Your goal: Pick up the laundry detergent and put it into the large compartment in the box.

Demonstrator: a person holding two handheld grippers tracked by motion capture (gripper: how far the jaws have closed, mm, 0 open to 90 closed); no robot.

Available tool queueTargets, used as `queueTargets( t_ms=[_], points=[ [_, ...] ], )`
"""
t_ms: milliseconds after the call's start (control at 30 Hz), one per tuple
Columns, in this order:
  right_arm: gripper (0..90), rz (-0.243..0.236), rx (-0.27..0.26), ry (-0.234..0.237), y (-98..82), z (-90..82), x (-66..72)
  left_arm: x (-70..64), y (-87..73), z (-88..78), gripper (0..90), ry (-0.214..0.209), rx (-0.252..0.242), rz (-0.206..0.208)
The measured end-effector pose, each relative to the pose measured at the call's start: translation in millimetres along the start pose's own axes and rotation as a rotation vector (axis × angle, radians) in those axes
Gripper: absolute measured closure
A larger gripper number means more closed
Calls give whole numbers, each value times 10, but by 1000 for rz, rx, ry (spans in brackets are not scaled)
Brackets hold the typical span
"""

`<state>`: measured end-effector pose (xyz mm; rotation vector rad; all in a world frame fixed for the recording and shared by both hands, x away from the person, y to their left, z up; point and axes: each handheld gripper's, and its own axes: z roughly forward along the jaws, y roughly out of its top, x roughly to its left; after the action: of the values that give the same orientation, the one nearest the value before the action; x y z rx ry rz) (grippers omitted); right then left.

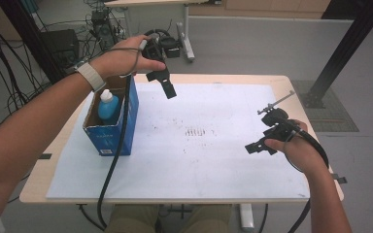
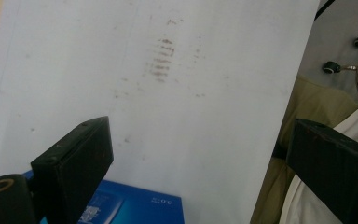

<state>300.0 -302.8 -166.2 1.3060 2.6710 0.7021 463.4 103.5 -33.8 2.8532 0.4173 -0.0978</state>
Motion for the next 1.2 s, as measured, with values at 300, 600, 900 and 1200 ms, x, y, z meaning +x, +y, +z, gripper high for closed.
queueTargets(
  t_ms=[300, 600, 900, 1200],
  points=[
    [83, 1, -1, -1, -8, 8, 6, -45, 42, 151, 75, 1, -6, 31],
    [83, 0, -3, -3, -18, 7, 15, -77, 15, 245, 78, 4, -26, 50],
    [83, -1, -5, -2, -27, 15, 33, -120, -18, 337, 78, 14, -36, 74],
    [83, 0, -6, -8, -33, 5, 64, -150, -66, 368, 80, 30, -36, 87]
  ],
)
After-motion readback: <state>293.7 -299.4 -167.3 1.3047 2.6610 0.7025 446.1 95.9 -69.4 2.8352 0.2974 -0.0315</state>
